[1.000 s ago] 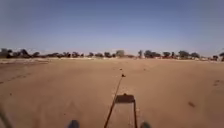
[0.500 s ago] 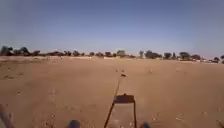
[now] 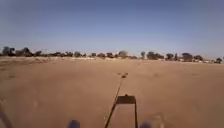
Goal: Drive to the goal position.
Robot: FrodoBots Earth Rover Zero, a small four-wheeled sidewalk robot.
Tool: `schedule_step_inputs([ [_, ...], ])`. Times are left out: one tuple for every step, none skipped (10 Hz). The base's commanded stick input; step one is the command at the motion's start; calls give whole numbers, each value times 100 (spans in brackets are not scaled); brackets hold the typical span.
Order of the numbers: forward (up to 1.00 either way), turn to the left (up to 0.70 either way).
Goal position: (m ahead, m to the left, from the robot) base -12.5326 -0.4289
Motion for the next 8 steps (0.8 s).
schedule_step_inputs([
  [100, 0],
  [100, 0],
  [100, 0],
  [100, 0],
  [100, 0],
  [100, 0],
  [100, 0],
  [100, 0],
])
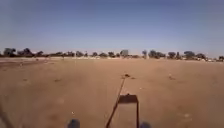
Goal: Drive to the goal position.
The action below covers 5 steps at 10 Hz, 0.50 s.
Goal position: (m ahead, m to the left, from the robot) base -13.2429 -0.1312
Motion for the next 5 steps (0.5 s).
schedule_step_inputs([
  [100, 0],
  [100, 0],
  [100, 0],
  [100, 1],
  [100, 5],
])
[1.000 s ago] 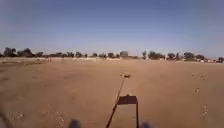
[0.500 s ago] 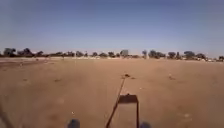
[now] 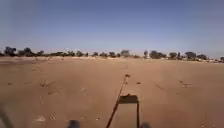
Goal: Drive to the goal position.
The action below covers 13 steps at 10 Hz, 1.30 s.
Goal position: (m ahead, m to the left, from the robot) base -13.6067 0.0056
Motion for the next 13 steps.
schedule_step_inputs([
  [100, 26],
  [100, 40],
  [100, 40],
  [100, 28],
  [100, 17],
  [100, 12],
  [100, 2],
  [100, 2],
  [100, 2],
  [100, 3],
  [100, 2],
  [100, 3],
  [100, 2],
])
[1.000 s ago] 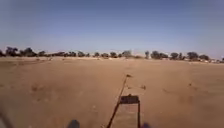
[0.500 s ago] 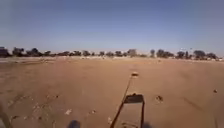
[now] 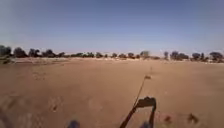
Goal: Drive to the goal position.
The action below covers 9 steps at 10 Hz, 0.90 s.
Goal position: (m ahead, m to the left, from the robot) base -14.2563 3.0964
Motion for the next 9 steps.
schedule_step_inputs([
  [100, 2],
  [100, 2],
  [100, 3],
  [100, 2],
  [100, 2],
  [100, 2],
  [100, 2],
  [100, 2],
  [100, 2],
])
